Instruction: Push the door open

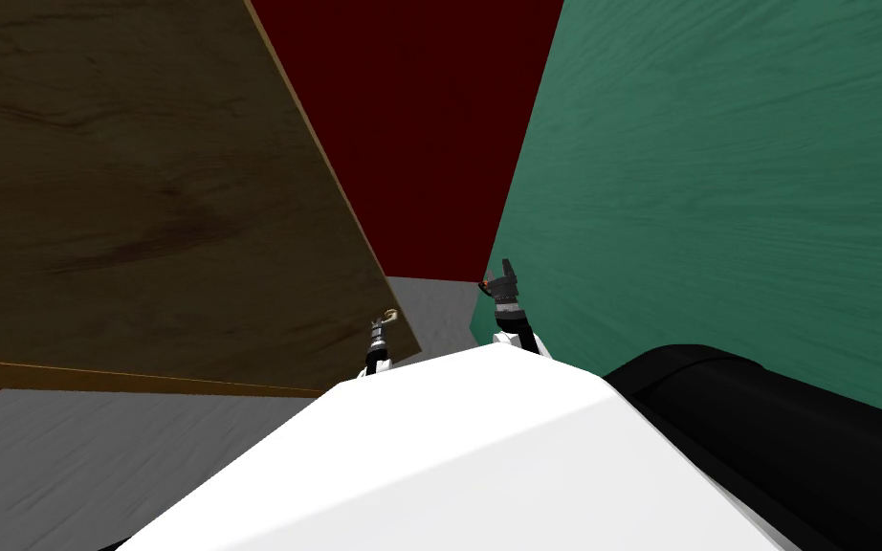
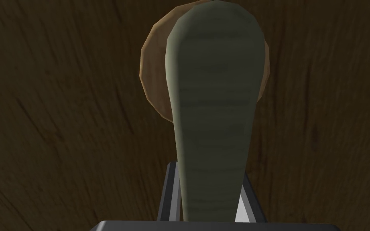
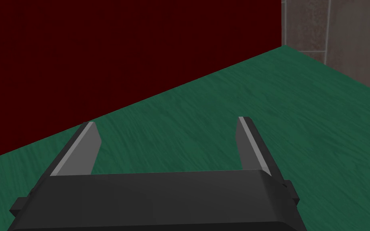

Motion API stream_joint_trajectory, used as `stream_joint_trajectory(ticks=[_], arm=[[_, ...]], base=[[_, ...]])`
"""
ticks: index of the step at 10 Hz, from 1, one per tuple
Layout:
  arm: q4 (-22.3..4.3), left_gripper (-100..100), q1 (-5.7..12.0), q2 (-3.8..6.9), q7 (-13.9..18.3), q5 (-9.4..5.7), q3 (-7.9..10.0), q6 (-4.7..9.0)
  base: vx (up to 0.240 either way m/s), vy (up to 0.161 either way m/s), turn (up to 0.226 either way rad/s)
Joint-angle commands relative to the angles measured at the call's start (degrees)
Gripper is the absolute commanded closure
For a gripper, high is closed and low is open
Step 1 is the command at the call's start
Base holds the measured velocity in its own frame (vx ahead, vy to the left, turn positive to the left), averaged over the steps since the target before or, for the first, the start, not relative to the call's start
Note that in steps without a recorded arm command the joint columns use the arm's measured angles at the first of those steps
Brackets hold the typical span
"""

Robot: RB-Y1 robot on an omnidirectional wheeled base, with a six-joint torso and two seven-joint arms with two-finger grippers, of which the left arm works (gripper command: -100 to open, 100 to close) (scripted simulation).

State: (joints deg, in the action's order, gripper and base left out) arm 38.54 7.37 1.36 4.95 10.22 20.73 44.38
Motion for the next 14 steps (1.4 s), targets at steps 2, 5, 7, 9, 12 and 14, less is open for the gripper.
stream_joint_trajectory(ticks=[2, 5, 7, 9, 12, 14], arm=[[-0.10, 100, 0.48, 1.09, -0.90, -0.66, 1.34, 0.29], [0.02, 100, 0.49, 1.51, -1.37, -1.03, 2.09, 0.28], [0.29, 100, 0.53, 2.19, -2.46, -1.91, 3.84, 0.25], [0.34, 100, 0.53, 2.26, -2.67, -2.07, 4.17, 0.24], [0.55, 100, 0.56, 2.44, -3.51, -2.74, 5.52, 0.22], [0.77, 100, 0.59, 2.38, -4.39, -3.45, 6.93, 0.20]], base=[[0.213, -0.027, 0.042], [0.159, 0.009, 0.019], [0.164, -0.013, 0.055], [0.117, -0.013, 0.029], [0.159, -0.003, 0.052], [0.139, -0.020, 0.053]])
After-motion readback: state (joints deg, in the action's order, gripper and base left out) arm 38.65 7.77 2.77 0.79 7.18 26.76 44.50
